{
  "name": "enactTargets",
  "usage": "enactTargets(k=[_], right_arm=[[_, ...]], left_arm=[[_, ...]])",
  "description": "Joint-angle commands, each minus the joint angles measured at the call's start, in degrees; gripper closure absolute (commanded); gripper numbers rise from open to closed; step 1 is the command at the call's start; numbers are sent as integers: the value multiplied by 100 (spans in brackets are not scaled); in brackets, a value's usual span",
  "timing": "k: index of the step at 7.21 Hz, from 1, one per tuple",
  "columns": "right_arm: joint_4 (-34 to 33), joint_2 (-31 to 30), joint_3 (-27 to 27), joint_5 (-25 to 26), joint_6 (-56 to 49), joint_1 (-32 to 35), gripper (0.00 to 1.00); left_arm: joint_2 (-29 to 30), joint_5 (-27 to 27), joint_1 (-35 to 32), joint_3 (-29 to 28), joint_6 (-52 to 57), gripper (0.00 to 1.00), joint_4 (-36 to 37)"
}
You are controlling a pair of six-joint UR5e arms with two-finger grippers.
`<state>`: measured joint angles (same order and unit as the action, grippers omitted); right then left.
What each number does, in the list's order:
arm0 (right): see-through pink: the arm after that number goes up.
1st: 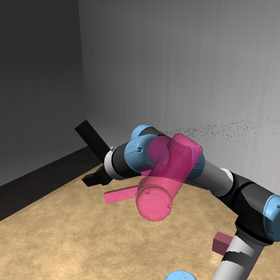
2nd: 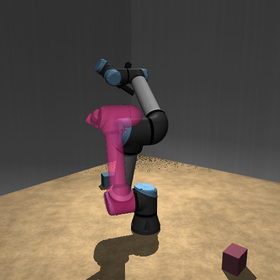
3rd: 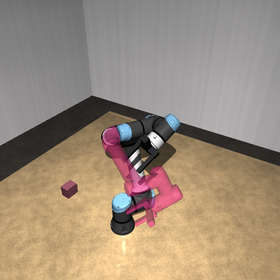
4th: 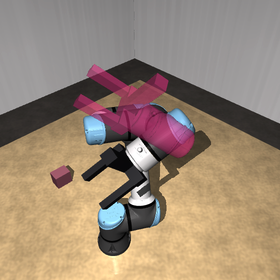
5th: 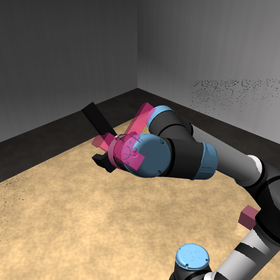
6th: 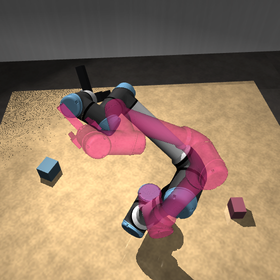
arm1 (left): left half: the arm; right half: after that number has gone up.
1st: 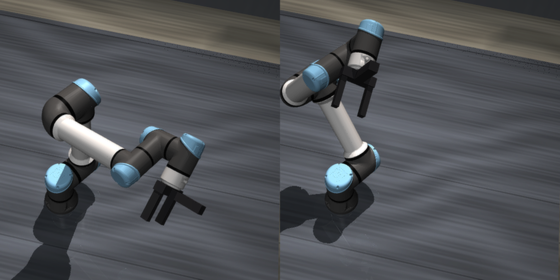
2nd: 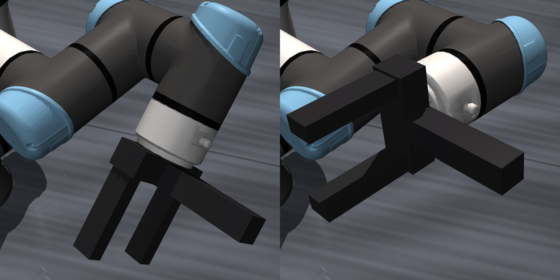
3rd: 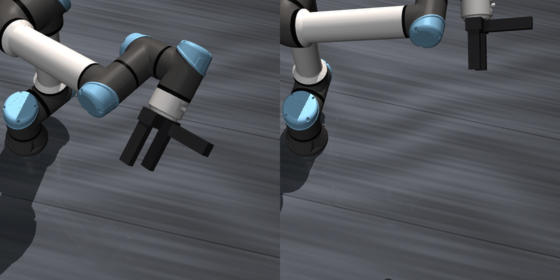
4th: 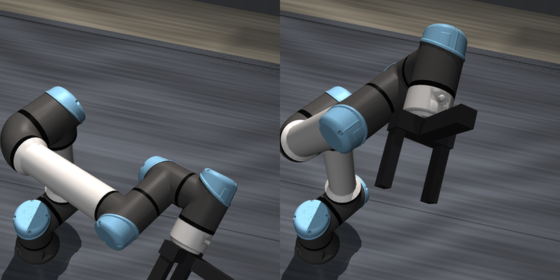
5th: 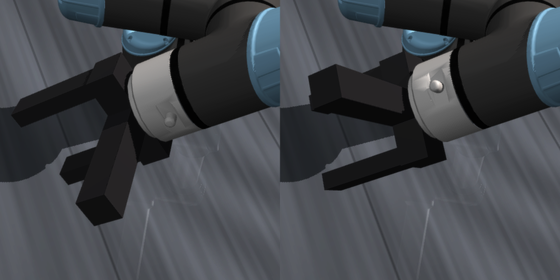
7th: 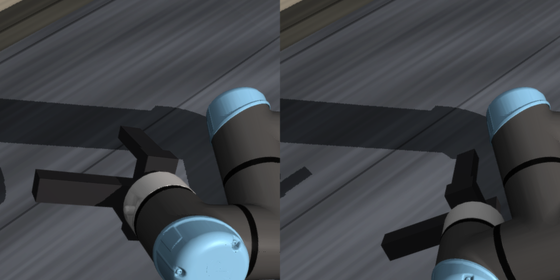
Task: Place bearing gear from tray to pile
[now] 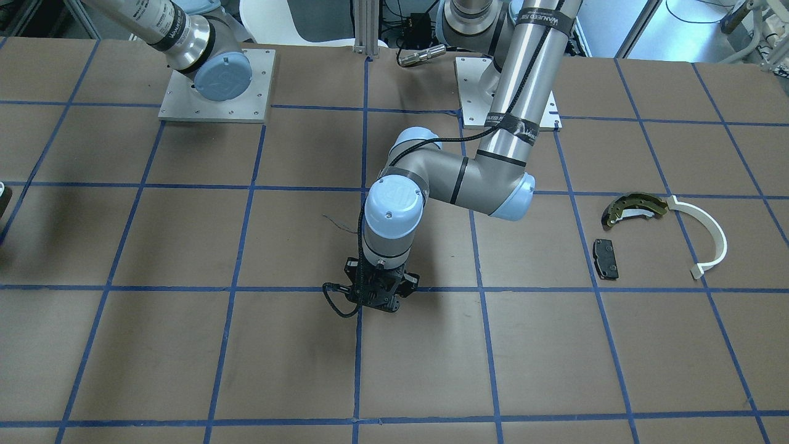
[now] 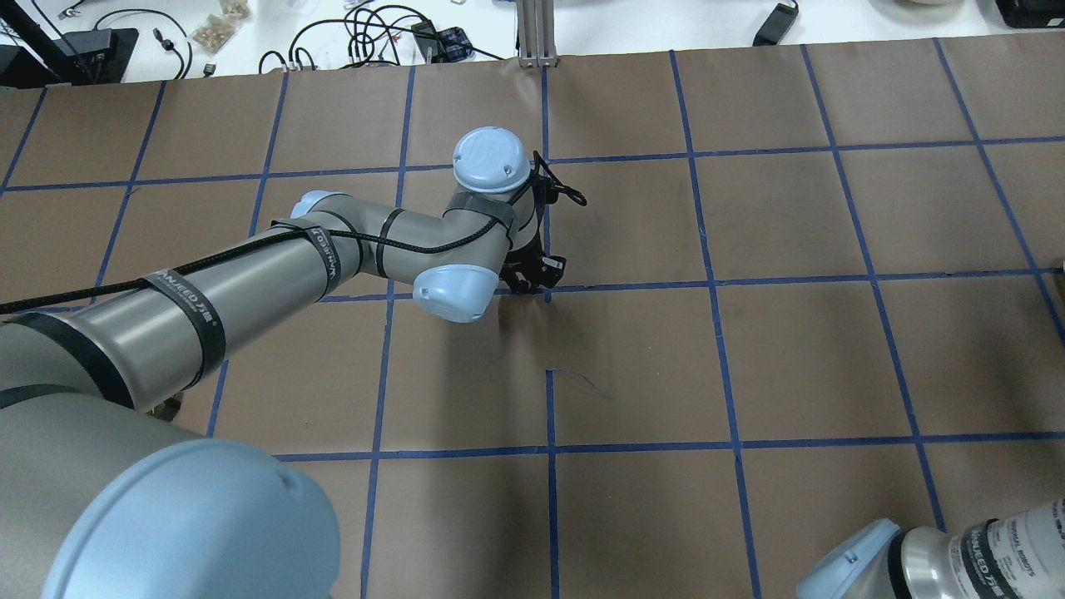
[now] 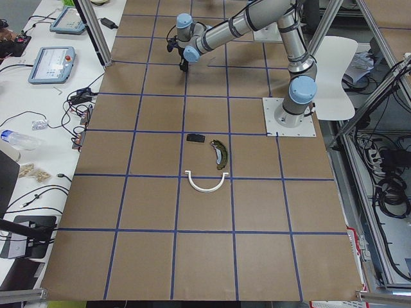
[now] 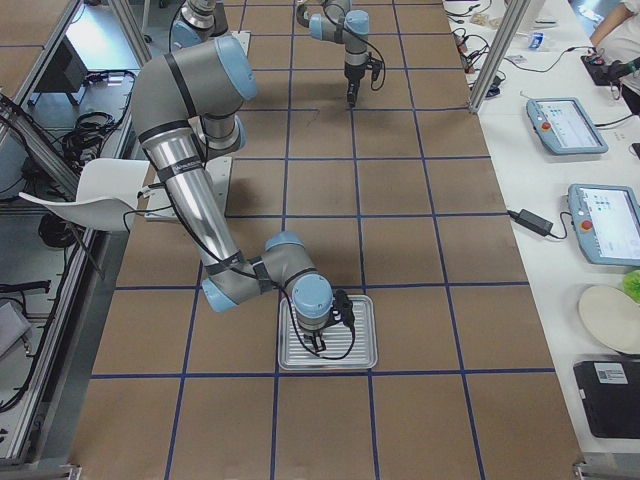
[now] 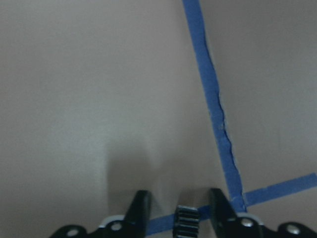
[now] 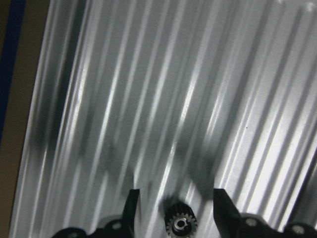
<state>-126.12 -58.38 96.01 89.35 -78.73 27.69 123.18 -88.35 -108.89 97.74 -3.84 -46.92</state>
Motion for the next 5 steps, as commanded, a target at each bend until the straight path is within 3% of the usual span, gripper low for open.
enactTargets(k=[1, 3, 4, 5], right_arm=[[0, 46, -3, 38, -11, 0, 45], [9, 55, -3, 47, -37, 0, 48], [9, 46, -3, 47, -125, 0, 51], [18, 46, -3, 65, -143, 0, 56]], left_arm=[[-66, 2, -9, -1, 6, 100, -89], [-258, 2, 96, -105, 346, 100, -333], [-355, -50, 166, -419, 557, 100, -805], [-487, -138, 471, -919, 864, 100, -1759]])
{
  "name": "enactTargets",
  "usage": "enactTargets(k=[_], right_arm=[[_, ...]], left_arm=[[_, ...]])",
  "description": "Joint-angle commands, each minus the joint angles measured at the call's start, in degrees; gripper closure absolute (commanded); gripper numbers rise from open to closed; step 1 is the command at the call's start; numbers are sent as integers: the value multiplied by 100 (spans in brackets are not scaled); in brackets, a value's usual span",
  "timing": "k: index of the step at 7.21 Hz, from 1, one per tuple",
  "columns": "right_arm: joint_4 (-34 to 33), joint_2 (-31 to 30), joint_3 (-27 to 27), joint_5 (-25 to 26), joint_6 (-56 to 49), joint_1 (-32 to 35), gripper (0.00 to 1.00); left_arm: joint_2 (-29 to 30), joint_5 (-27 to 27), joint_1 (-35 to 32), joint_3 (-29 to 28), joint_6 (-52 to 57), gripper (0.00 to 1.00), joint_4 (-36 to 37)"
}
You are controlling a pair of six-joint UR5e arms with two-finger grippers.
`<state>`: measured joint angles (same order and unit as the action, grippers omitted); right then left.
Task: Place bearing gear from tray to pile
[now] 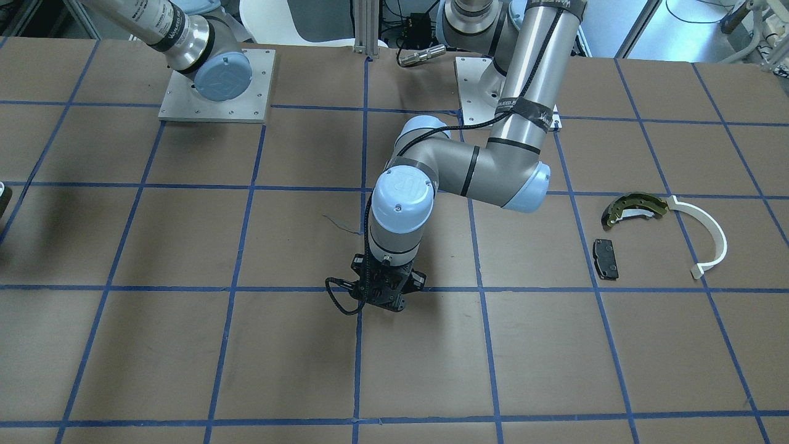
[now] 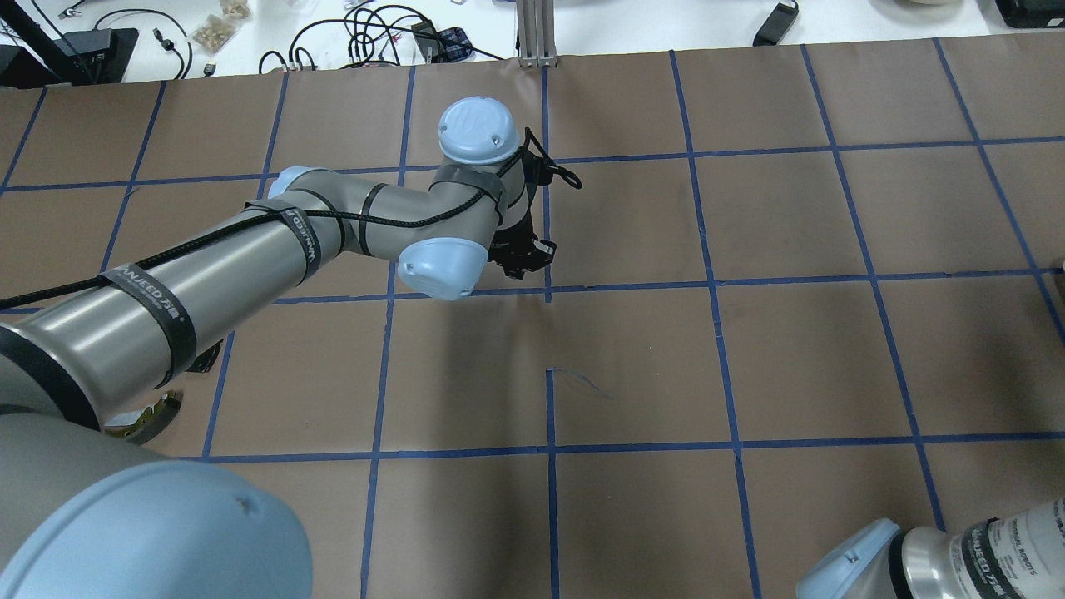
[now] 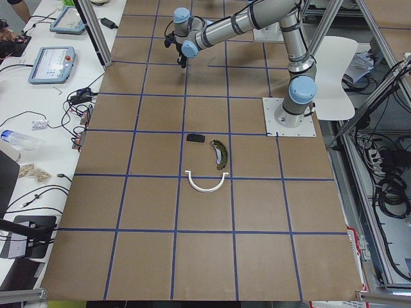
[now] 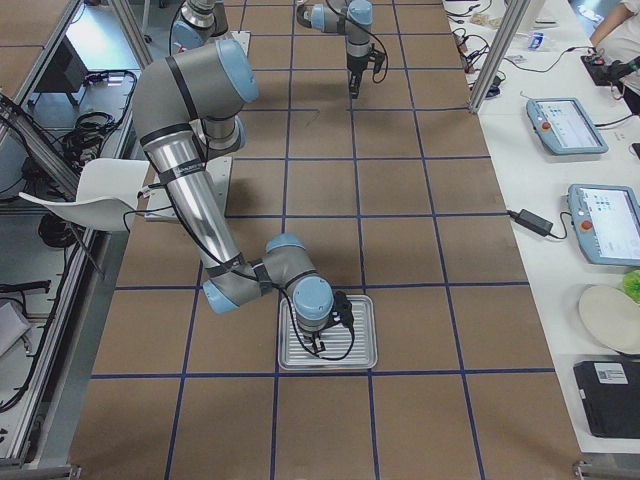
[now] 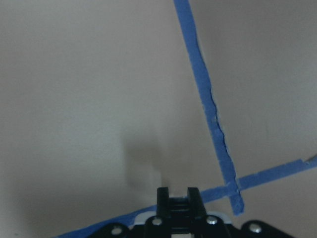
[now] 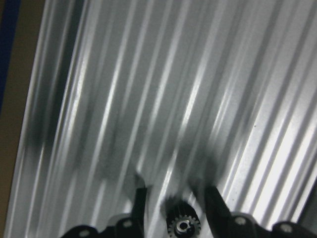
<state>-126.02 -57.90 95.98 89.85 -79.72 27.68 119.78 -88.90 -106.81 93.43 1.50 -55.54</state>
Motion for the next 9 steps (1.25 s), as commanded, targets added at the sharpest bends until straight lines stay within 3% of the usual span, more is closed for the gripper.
enactTargets(k=[1, 3, 6, 8, 9], right_arm=[[8, -2, 0, 15, -26, 0, 59], [8, -11, 0, 23, -35, 0, 60], [16, -11, -9, 261, -44, 0, 74], [60, -28, -9, 270, -9, 0, 76], [121, -63, -9, 278, 61, 52, 76]], left_arm=[[-269, -275, 814, -954, 664, 100, -1837], [-437, -259, 2071, -1135, 1567, 100, -2442], [-604, -494, 3372, -968, 2825, 100, -2664], [-780, -523, 4156, -233, 3512, 100, -2489], [-850, -532, 4490, 84, 3802, 100, -2062]])
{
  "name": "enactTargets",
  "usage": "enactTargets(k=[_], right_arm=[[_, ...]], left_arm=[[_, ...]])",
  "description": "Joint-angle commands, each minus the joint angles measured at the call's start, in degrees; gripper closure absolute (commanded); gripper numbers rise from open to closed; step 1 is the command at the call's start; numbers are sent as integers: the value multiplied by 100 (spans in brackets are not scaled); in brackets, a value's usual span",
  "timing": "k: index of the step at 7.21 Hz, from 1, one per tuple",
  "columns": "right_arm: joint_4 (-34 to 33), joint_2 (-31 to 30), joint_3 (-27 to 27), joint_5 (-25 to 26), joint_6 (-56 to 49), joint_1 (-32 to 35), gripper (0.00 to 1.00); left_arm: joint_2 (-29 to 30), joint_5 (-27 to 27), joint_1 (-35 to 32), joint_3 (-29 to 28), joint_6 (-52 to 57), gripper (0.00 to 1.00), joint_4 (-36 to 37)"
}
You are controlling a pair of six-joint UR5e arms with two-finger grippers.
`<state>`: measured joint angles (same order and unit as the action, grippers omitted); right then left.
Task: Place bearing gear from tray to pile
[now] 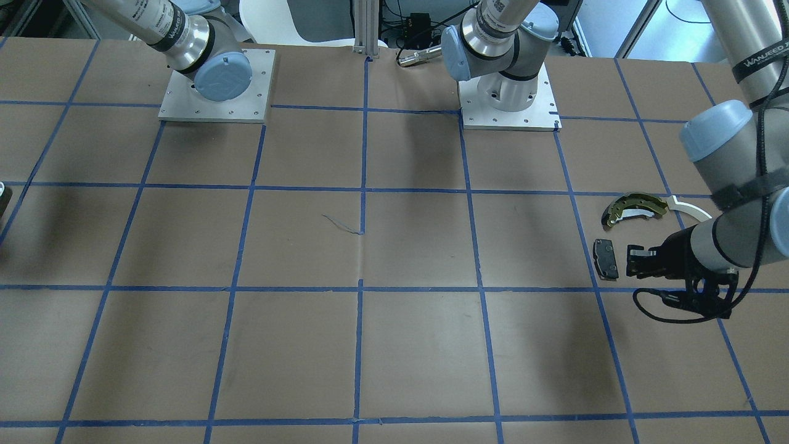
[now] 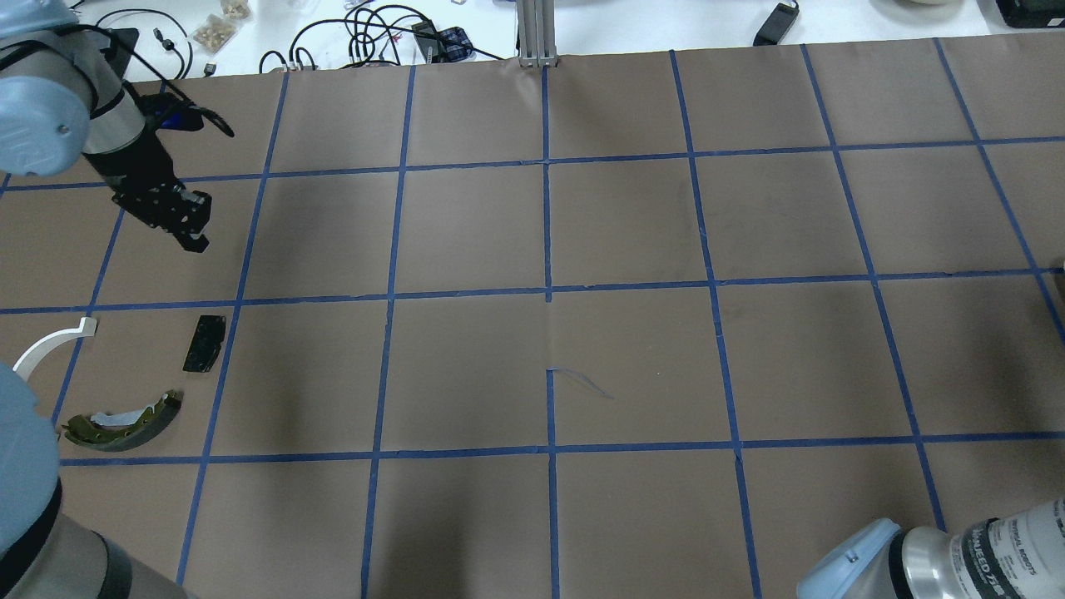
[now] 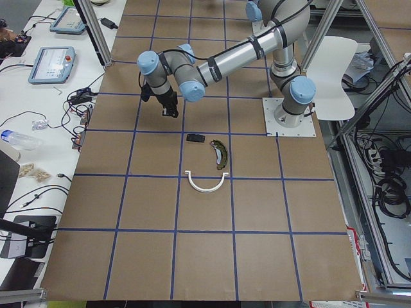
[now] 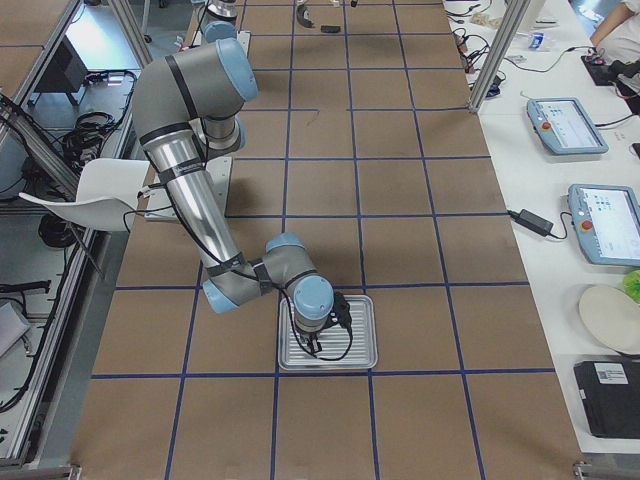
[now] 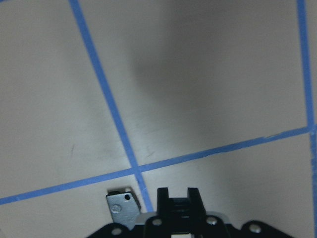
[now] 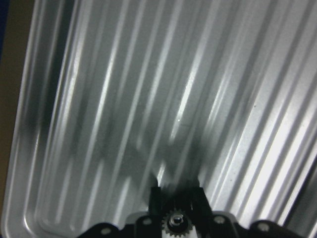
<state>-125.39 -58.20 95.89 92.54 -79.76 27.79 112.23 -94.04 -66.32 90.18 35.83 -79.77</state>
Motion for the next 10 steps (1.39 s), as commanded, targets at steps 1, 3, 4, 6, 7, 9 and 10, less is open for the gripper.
enactTargets(k=[1, 3, 4, 6, 7, 9, 10], right_arm=[[102, -155, 0, -16, 318, 164, 76], [513, -585, 0, -8, 906, 742, 76], [820, -753, -9, -17, 1240, 1023, 76], [1331, -1156, -26, -96, 2354, 2093, 76], [1490, -1324, 0, -113, 3134, 2707, 76], [1562, -1352, 0, -410, 5065, 4165, 76], [1501, -1317, -35, -482, 6146, 4930, 76]], left_arm=[[-96, -18, 697, 691, 668, 100, 783], [-87, -27, 813, 1350, 689, 100, 1872], [-52, -27, 814, 1544, 689, 100, 2190], [-78, -44, 831, 1582, 689, 100, 2255], [-52, -44, 831, 1555, 689, 100, 2281], [-34, -44, 831, 1538, 689, 100, 2334], [-34, -44, 857, 1538, 689, 100, 2334]])
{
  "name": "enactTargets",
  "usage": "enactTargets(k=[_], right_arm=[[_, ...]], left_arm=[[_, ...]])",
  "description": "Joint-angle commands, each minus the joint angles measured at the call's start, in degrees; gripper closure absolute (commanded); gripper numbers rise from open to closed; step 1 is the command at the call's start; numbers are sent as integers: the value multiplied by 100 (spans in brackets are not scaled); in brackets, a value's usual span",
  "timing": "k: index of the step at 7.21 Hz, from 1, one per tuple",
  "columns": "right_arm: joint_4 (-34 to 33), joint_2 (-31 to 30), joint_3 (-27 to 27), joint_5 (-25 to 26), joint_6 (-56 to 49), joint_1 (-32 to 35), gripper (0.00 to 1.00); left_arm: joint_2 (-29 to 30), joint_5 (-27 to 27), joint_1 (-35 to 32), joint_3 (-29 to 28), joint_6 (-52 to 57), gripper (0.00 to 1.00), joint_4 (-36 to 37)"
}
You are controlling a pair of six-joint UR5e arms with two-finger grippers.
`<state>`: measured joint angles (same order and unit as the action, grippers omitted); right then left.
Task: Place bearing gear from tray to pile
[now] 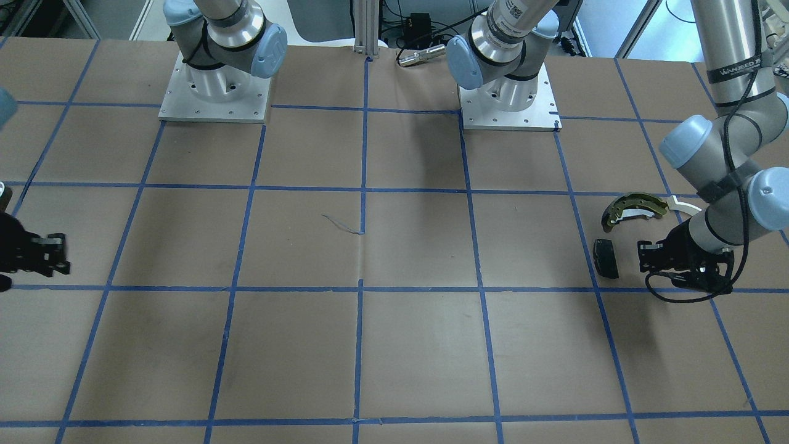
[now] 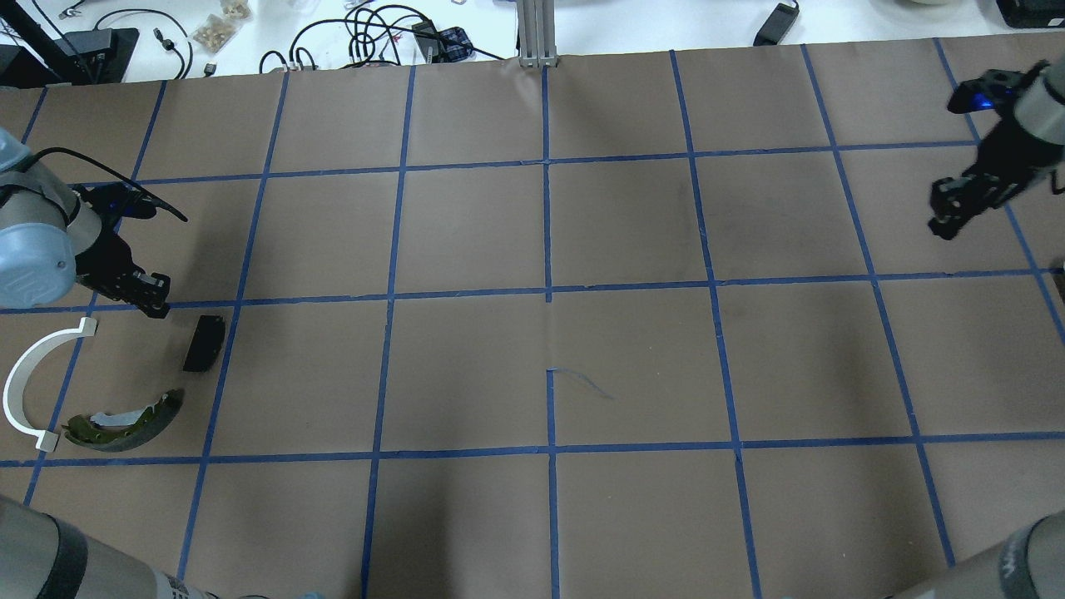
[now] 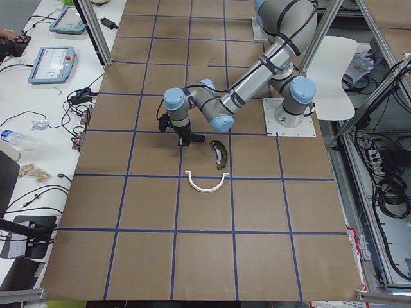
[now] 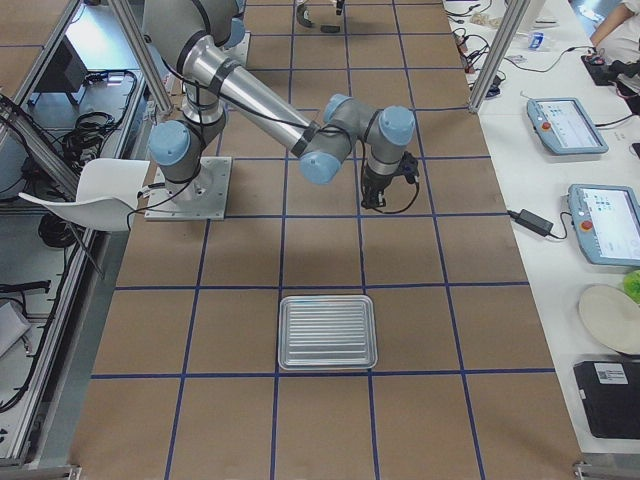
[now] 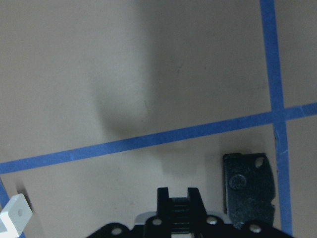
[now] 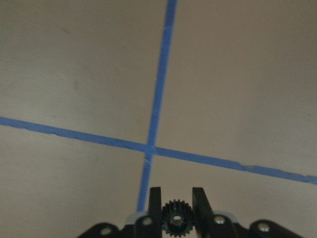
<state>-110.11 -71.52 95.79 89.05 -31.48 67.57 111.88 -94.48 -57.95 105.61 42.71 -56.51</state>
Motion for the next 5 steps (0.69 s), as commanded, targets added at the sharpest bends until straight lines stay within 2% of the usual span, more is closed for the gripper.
enactTargets(k=[1, 3, 5], right_arm=[[-54, 59, -34, -238, 2434, 1725, 76], [-683, 269, -34, -519, 4510, 2993, 75], [-1080, 515, -43, -546, 5387, 3664, 75]], left_arm=[[0, 0, 64, -14, 0, 100, 8], [44, 0, 74, -23, 0, 100, 43], [53, 0, 82, 3, 0, 100, 52]])
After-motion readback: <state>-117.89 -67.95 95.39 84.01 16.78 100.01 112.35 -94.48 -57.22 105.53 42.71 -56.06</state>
